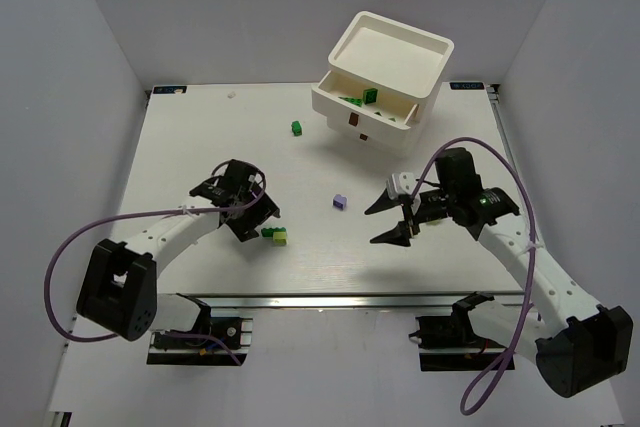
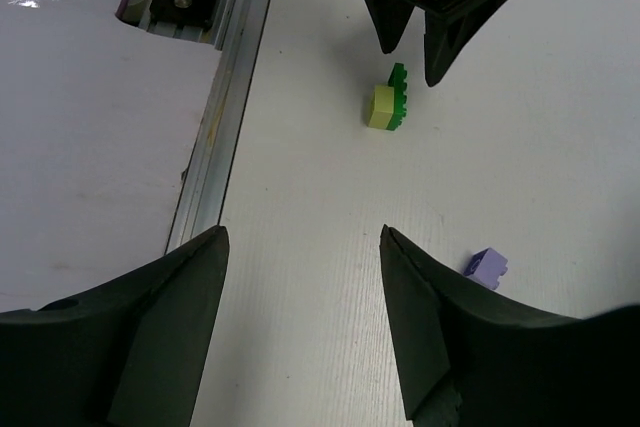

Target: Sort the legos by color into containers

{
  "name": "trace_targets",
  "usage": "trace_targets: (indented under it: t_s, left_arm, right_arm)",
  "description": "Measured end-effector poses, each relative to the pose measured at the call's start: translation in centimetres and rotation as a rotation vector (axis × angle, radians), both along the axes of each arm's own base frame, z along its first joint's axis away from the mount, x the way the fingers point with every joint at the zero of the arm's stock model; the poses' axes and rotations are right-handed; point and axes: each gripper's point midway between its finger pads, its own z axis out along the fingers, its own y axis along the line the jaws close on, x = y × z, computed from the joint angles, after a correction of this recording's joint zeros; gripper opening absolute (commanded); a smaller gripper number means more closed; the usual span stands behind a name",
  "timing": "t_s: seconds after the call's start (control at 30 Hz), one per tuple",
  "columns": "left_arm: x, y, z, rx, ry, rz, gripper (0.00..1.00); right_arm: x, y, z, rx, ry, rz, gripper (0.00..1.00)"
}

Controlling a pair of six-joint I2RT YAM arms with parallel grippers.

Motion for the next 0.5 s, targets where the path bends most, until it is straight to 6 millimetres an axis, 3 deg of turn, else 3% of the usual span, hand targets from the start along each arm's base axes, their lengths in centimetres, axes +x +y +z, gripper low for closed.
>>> trace_targets:
  t_s: [0.1,0.33,0.5]
  left_arm:
    - [0.5,-0.7,-0.2,-0.029,0.032,0.041,0.79]
    - [-0.7,-1.3,-2.9,-0.031,0.198,0.098,0.77]
    - [-0.9,-1.4,-3.1,-0.027,0.225,0.123,0.68]
  right_arm:
    - [-0.1,0.0,0.1,0.006,-0.011,0.003,0.68]
    - [-0.2,-0.2,-0.2,0.005,-0.025,0.005,0.67]
    - [-0.3,-0.2,-0.1,0.008,-0.034,0.007,0.67]
